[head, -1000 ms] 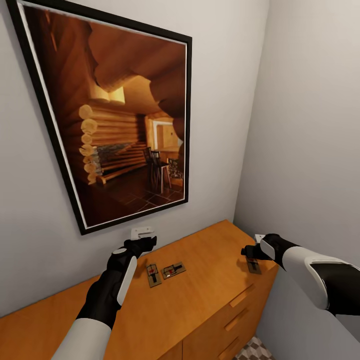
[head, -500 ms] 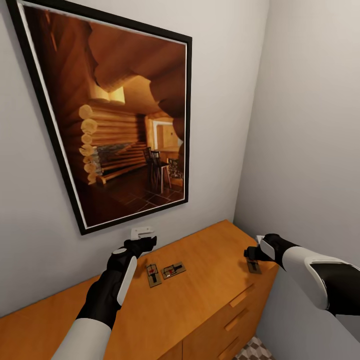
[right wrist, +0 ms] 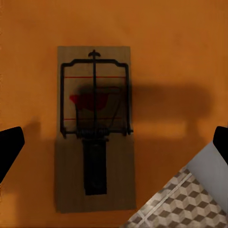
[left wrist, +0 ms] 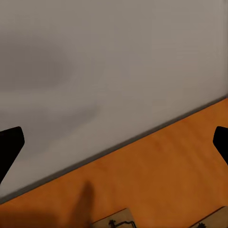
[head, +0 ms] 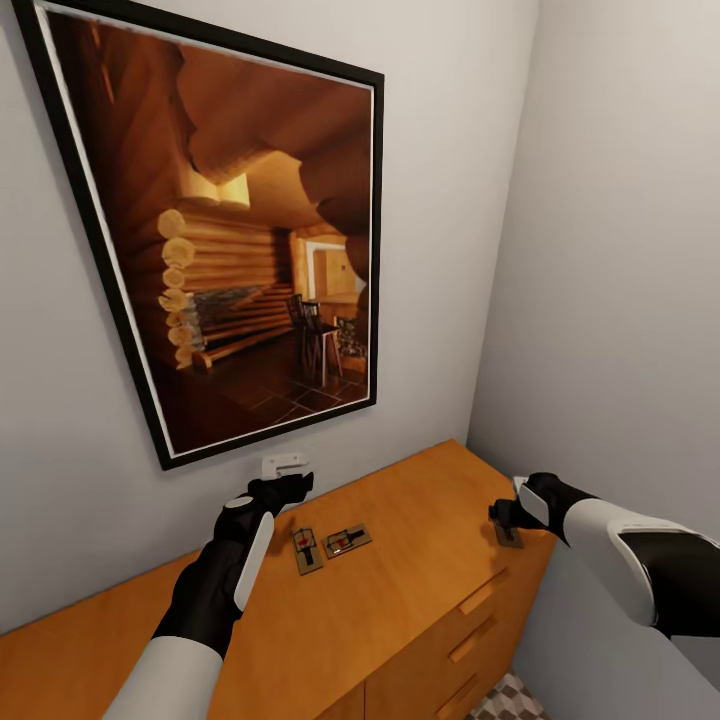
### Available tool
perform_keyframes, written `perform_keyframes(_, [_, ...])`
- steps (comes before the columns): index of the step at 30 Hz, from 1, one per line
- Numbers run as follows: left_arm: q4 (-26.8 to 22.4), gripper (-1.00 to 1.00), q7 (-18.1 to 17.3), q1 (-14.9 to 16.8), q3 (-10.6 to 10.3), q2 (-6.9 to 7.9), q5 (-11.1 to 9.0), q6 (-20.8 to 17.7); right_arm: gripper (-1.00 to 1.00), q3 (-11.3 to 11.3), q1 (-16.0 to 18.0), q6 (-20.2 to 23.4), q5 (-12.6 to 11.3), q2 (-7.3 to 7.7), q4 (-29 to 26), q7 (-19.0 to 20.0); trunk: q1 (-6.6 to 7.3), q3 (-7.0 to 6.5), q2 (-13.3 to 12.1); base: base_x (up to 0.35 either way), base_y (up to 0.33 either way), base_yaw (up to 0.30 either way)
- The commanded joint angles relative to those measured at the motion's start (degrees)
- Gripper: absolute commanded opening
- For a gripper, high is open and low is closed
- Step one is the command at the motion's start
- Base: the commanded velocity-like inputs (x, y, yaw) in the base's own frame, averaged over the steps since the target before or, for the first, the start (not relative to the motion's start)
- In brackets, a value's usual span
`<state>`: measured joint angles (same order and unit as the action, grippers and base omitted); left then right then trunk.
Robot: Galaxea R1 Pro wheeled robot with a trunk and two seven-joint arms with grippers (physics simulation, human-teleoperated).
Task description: Take the four mousetraps from the cabinet in the bathroom and place them on the bathroom floor. Make sure all four end up on the same floor surface, and ensure that at least two of them are either under or directly next to the same bathroom sink.
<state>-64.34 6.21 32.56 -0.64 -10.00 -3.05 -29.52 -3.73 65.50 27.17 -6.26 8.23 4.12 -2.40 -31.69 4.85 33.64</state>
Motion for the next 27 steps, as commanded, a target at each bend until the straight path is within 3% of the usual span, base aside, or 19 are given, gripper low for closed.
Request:
perform_keyframes(1, [-0.07,1.00,0.39,0.05,-0.07,0.00,-0.34,-0.28,1.00,-0.40,0.03,0.08,-0.60,-0.08,0.09,-0.12,-0.03,0.11,0.11,0.000,0.000,0.000])
perform_keyframes(13, [-0.08,1.00,0.39,0.05,-0.09,0.00,-0.37,-0.31,1.00,-0.40,-0.25,0.08,-0.60,-1.89,0.09,-0.08,-0.03,0.11,0.11,0.000,0.000,0.000])
perform_keyframes(27, [-0.08,1.00,0.39,0.05,-0.07,0.00,-0.35,-0.28,1.00,-0.40,-0.46,-0.02,-0.54,-2.24,0.03,0.02,-0.03,0.11,0.11,0.000,0.000,0.000])
